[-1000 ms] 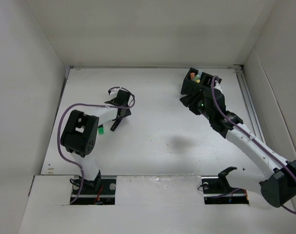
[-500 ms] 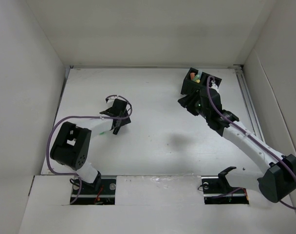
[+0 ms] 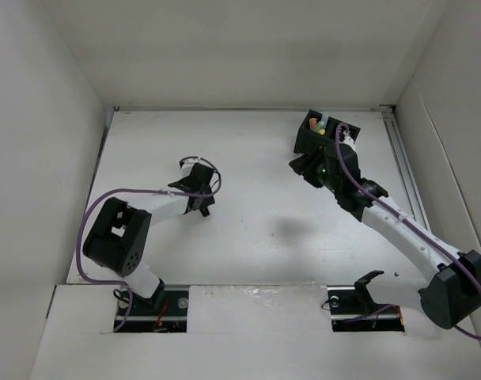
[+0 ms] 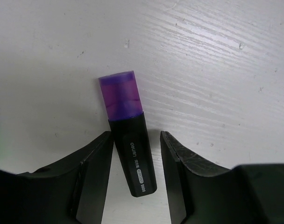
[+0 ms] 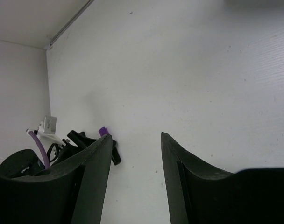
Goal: Sort the stationery into containers
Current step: Pick up the pen from the center of the board.
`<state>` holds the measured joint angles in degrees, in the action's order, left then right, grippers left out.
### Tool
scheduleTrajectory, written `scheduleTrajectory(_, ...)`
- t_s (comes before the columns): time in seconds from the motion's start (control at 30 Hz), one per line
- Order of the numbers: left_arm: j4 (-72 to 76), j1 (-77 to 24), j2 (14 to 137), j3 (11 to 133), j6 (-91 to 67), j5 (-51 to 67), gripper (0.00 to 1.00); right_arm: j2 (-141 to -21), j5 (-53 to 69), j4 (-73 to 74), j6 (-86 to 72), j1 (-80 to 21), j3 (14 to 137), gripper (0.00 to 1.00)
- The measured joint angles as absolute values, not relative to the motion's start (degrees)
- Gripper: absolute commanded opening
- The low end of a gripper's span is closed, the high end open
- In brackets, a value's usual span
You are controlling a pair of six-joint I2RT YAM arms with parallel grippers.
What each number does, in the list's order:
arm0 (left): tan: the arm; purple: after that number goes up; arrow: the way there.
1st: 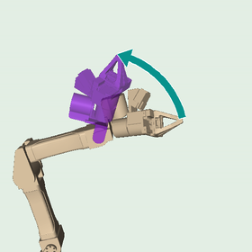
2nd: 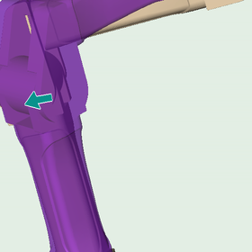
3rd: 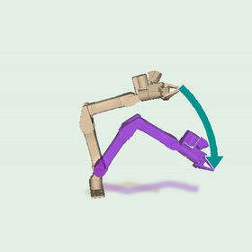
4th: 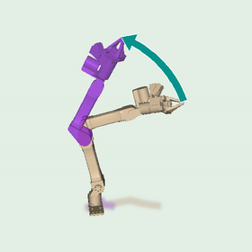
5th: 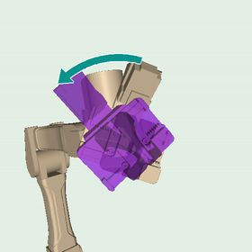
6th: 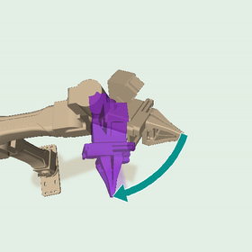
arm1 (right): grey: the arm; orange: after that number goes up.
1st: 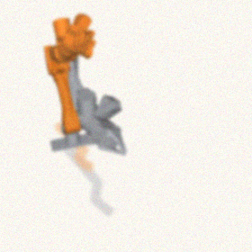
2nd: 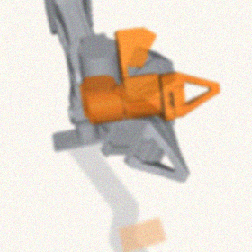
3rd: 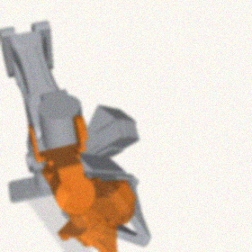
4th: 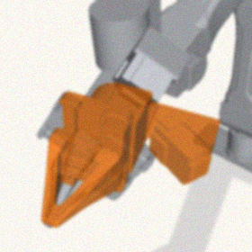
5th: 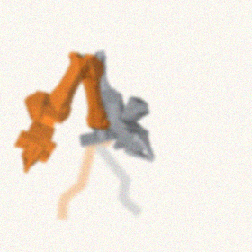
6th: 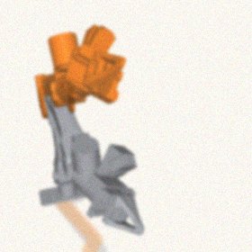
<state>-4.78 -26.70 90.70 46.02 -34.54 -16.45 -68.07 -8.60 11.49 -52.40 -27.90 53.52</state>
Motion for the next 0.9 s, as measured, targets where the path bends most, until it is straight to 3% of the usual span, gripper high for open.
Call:
scheduleTrajectory(0.17,-7.0,-29.8,93.1,48.6,-35.0,-20.8,0.4,-68.1,-8.5,11.5,-52.4,-27.9,53.5,0.53)
scheduleTrajectory(0.3,-9.0,-32.3,95.4,50.8,-35.8,-24.3,0.18,-67.9,-8.5,11.5,-52.3,-27.9,53.5,0.53)
scheduleTrajectory(0.33,-9.2,-32.6,95.6,51.2,-36.2,-24.7,0.08,-67.9,-8.5,11.5,-52.3,-27.9,53.5,0.55)
scheduleTrajectory(0.43,-9.2,-32.8,95.6,51.2,-36.8,-24.8,0.0,-67.9,-8.3,11.5,-52.2,-27.9,53.5,0.56)
scheduleTrajectory(0.73,-7.7,-33.3,90.8,49.4,-36.4,-16.0,0.0,-67.9,-6.8,11.5,-52.0,-27.7,53.5,0.7)
scheduleTrajectory(0.9,-5.0,-38.5,88.0,49.8,-35.9,-12.3,0.0,-70.4,-2.7,11.3,-50.9,-27.5,53.9,0.74)
